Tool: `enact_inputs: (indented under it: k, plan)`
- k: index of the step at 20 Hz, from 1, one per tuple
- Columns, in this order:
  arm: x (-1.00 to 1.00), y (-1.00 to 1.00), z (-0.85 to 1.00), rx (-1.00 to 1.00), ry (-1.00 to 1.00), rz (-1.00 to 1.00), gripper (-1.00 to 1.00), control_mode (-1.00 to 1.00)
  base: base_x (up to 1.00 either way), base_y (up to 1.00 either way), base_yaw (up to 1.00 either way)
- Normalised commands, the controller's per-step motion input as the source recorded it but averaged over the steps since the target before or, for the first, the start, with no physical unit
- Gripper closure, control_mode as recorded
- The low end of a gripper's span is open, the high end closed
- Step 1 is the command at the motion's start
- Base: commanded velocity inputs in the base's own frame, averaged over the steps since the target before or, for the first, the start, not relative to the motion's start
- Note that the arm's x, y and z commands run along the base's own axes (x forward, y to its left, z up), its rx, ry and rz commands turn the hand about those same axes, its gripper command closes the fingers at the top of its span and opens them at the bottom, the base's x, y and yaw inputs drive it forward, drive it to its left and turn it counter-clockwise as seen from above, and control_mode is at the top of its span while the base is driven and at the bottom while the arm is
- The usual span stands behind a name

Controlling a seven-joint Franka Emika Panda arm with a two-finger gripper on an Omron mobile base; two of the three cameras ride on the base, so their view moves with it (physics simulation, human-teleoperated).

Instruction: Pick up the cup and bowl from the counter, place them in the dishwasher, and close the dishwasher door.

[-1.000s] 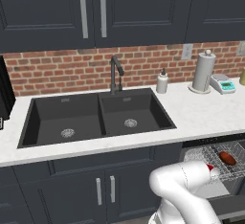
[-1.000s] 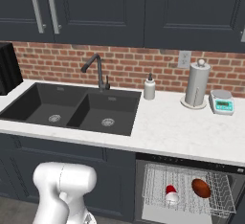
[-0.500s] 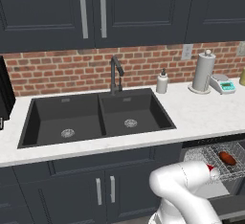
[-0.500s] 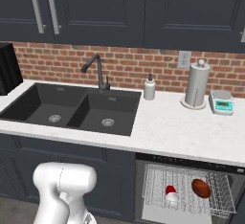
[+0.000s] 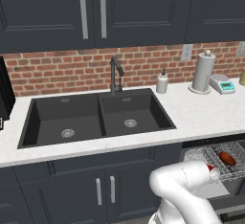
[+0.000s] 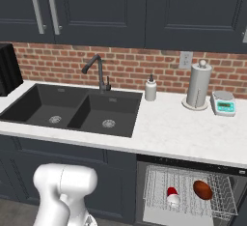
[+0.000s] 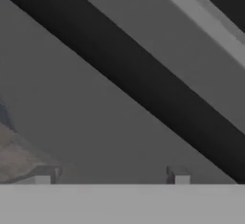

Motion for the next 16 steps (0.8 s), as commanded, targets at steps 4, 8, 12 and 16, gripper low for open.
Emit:
enact_inputs:
  k: [4,8,12,16]
  plan:
    - [1.0,1.0,-0.65,0.21,-0.68,0.04,-1.0,-1.0,0.0,0.0,0.0]
    - [1.0,0.8,-0.14,0.22,-0.47,0.04,-1.0,-1.0,0.0,0.0,0.0]
    - [1.0,0.5,-0.03,0.21,-0.35,0.11,-1.0,-1.0,0.0,0.0,0.0]
    - [1.0,0.15,0.0,0.21,-0.26,0.2,-1.0,-1.0,0.0,0.0,0.0]
